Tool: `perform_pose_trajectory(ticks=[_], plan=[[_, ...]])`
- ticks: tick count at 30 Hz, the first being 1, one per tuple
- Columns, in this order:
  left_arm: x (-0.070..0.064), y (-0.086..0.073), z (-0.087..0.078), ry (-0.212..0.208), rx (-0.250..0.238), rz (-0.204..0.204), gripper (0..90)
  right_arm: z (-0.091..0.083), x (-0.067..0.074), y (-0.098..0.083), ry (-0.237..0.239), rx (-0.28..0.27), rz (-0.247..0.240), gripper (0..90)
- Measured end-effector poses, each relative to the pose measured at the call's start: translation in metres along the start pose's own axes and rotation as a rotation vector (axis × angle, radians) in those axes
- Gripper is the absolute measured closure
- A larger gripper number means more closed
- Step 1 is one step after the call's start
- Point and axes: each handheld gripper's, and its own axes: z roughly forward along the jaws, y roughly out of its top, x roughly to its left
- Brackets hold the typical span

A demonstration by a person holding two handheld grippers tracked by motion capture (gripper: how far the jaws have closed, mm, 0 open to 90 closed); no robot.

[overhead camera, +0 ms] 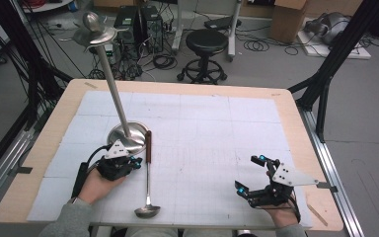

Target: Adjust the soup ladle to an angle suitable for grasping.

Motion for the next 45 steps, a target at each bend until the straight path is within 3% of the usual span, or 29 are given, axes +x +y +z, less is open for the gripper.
perform_pose_trajectory(ticks=[3,5,13,26,32,45], plan=[[-0.007,-0.001,0.005,-0.019,0.03,0.044,89.8,0.0,0.0,0.0,0.0,-0.001,0.003,1.8],[-0.01,0.0,0.007,-0.009,0.035,0.074,89.6,0.0,0.0,0.0,0.0,0.0,0.006,1.8],[-0.011,0.0,0.009,-0.033,0.027,0.05,89.6,0.001,0.0,-0.001,0.001,0.009,0.01,1.8],[-0.021,0.005,0.015,-0.096,0.037,0.066,89.6,0.001,-0.001,-0.001,0.003,0.01,0.004,1.8],[-0.031,0.011,0.022,-0.134,0.052,0.103,89.6,0.001,-0.001,-0.001,0.004,0.013,0.009,1.8],[-0.048,0.017,0.029,-0.201,0.071,0.126,89.6,0.001,0.0,-0.001,0.004,0.012,0.006,1.8]])
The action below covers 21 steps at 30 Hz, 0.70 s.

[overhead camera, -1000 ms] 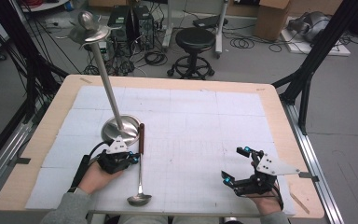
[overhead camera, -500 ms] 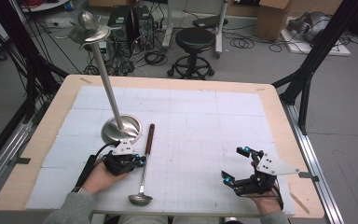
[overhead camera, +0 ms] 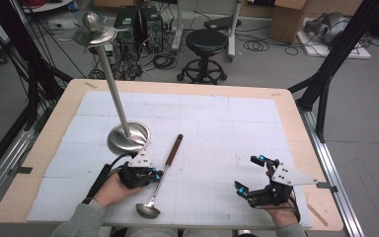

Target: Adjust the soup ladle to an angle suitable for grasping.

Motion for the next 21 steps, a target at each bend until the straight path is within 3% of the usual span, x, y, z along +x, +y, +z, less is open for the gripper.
perform_pose_trajectory(ticks=[17,19,21], plan=[[-0.016,0.008,0.008,-0.047,0.026,0.027,89.8,-0.002,0.001,0.0,-0.002,0.002,0.001,1.8],[-0.017,0.009,0.007,-0.035,0.027,0.049,89.8,-0.002,0.001,0.0,-0.001,0.003,0.002,1.8],[-0.018,0.011,0.005,0.009,0.026,0.064,89.8,-0.002,0.001,0.0,0.0,0.003,0.002,1.8]])
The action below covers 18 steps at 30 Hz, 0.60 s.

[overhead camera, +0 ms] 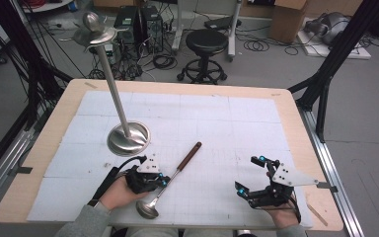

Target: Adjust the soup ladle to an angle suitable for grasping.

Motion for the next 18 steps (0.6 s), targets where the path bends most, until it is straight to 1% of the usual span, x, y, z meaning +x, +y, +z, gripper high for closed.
perform_pose_trajectory(ticks=[1,2,4,6,8,9,13,15,17,18], plan=[[0.001,0.002,-0.004,0.007,-0.015,-0.016,89.8,0.0,0.0,0.0,-0.002,-0.002,0.003,1.8],[0.002,0.003,-0.008,-0.003,-0.033,-0.036,89.8,0.0,0.0,0.0,0.001,-0.004,-0.003,1.8],[0.002,0.005,-0.015,-0.028,-0.054,-0.059,89.8,-0.001,0.0,0.001,0.0,-0.009,-0.003,1.8],[-0.001,0.008,-0.021,-0.048,-0.057,-0.054,89.8,-0.001,0.0,0.0,0.003,-0.006,-0.004,1.8],[-0.005,0.009,-0.023,-0.074,-0.058,-0.039,89.8,0.0,0.0,0.0,0.001,0.0,0.003,1.8],[-0.008,0.01,-0.022,-0.091,-0.049,-0.025,89.8,0.0,0.0,0.0,0.001,-0.001,-0.004,1.8],[-0.015,0.012,-0.017,-0.108,0.02,0.012,89.7,0.0,0.001,0.001,0.001,-0.005,-0.005,1.8],[-0.019,0.014,-0.014,-0.109,0.066,0.022,89.7,0.0,0.0,0.001,0.003,-0.004,-0.006,1.8],[-0.021,0.017,-0.011,-0.095,0.116,0.021,89.7,0.0,0.0,0.0,0.001,-0.001,-0.001,1.8],[-0.023,0.018,-0.01,-0.092,0.133,0.027,89.7,0.0,0.0,0.0,0.002,-0.001,-0.002,1.8]])
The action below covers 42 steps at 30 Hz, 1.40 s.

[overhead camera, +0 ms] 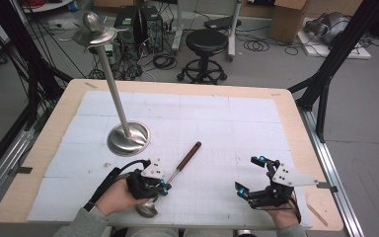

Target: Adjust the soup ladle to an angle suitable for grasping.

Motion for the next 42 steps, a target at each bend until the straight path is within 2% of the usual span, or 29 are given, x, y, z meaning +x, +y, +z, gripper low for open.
perform_pose_trajectory(ticks=[2,4,11,13,15,19,22,30,34,42], plan=[[-0.002,0.002,0.002,-0.01,0.027,0.014,89.7,0.0,0.0,0.0,0.001,-0.004,-0.003,1.8],[-0.003,0.002,0.004,-0.012,0.033,0.02,89.7,0.0,0.0,0.0,0.002,-0.002,-0.002,1.8],[-0.003,0.0,0.007,-0.011,0.06,0.011,89.7,0.0,0.0,0.0,0.003,-0.003,-0.003,1.8],[-0.004,-0.001,0.007,0.001,0.072,0.032,89.7,0.0,0.0,0.0,0.005,-0.003,-0.002,1.8],[-0.005,-0.001,0.006,0.002,0.081,0.028,89.8,0.0,0.0,0.0,0.004,-0.003,-0.001,1.8],[-0.004,-0.001,0.002,0.025,0.126,0.064,89.8,-0.001,0.0,0.0,0.003,-0.004,0.004,1.8],[-0.002,-0.004,-0.001,0.032,0.13,0.07,89.8,-0.001,0.0,0.0,0.001,-0.006,0.003,1.8],[0.01,-0.018,-0.014,0.02,0.128,0.085,89.8,-0.002,0.0,0.0,-0.002,-0.007,0.006,1.8],[0.018,-0.025,-0.022,0.004,0.137,0.075,89.8,-0.002,0.0,0.0,-0.001,-0.004,0.006,1.8],[0.027,-0.039,-0.033,-0.021,0.122,0.053,89.8,-0.003,0.0,0.0,-0.001,-0.008,0.006,1.8]])
